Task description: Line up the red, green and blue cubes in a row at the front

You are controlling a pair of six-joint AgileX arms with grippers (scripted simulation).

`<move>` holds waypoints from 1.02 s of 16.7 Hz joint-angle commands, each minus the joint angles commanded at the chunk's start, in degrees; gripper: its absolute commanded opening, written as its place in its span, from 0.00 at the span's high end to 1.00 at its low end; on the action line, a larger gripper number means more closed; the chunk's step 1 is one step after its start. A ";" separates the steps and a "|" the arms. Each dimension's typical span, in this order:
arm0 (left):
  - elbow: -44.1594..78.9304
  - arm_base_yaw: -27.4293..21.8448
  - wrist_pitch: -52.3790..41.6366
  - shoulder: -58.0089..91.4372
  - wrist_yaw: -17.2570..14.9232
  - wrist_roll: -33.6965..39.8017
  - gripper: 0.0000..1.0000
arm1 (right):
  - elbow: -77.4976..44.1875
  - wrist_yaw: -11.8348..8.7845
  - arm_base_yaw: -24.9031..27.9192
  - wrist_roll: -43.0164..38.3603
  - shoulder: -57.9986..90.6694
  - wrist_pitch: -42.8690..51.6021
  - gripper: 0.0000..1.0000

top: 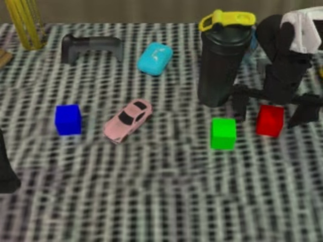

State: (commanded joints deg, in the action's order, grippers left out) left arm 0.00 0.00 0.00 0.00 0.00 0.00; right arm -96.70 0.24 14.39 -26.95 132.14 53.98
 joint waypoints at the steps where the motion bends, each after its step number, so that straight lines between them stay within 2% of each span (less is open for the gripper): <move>1: 0.00 0.00 0.00 0.00 0.00 0.00 0.00 | 1.07 0.01 0.03 -0.05 0.65 -1.49 0.00; 6: 0.00 0.00 0.00 0.00 0.00 0.00 0.00 | 1.96 0.01 0.07 -0.09 1.26 -2.65 0.00; 17: 0.00 0.00 0.00 0.00 0.00 0.00 0.00 | 1.96 0.01 0.07 -0.09 1.26 -2.65 0.83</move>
State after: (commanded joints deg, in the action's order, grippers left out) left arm 0.00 0.00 0.00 0.00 0.00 0.00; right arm -94.74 0.25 14.46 -27.04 133.40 51.33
